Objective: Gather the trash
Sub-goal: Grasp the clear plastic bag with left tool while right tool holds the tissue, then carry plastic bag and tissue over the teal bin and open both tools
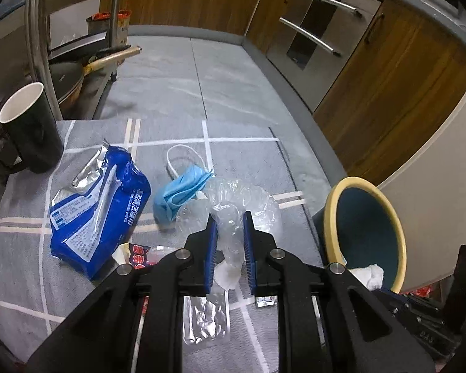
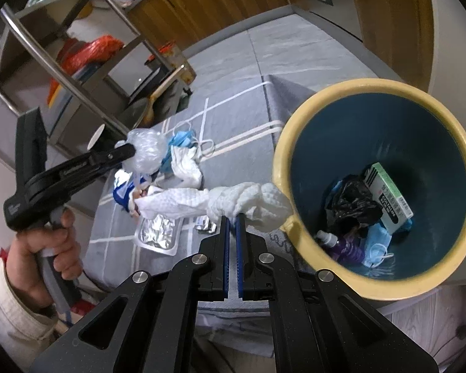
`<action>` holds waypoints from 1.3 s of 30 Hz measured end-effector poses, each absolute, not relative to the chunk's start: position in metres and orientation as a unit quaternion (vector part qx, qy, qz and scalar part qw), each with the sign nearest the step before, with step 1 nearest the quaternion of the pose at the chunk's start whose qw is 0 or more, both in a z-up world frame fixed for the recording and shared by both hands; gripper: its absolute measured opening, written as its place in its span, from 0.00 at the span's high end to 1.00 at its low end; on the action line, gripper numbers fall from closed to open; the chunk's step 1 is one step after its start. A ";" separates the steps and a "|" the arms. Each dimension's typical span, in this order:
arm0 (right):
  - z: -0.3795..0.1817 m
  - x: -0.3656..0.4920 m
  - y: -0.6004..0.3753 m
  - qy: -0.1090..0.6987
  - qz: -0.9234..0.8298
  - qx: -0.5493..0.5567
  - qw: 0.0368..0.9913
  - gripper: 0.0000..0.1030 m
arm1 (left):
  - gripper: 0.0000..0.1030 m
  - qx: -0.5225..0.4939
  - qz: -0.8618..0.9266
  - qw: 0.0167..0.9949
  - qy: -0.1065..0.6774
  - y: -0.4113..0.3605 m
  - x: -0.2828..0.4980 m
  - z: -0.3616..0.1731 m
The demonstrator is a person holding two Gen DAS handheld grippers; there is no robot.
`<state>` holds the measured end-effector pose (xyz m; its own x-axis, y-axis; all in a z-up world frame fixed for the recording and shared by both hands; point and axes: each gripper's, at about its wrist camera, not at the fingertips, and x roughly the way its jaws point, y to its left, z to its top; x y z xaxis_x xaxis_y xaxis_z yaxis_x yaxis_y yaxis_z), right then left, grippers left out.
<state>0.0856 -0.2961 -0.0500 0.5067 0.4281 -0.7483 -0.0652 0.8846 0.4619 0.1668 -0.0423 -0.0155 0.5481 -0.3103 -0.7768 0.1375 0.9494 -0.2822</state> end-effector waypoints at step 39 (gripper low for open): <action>-0.029 0.059 -0.368 0.430 0.065 0.236 0.869 0.95 | 0.85 -0.091 -0.255 0.879 0.391 -0.103 0.126 0.023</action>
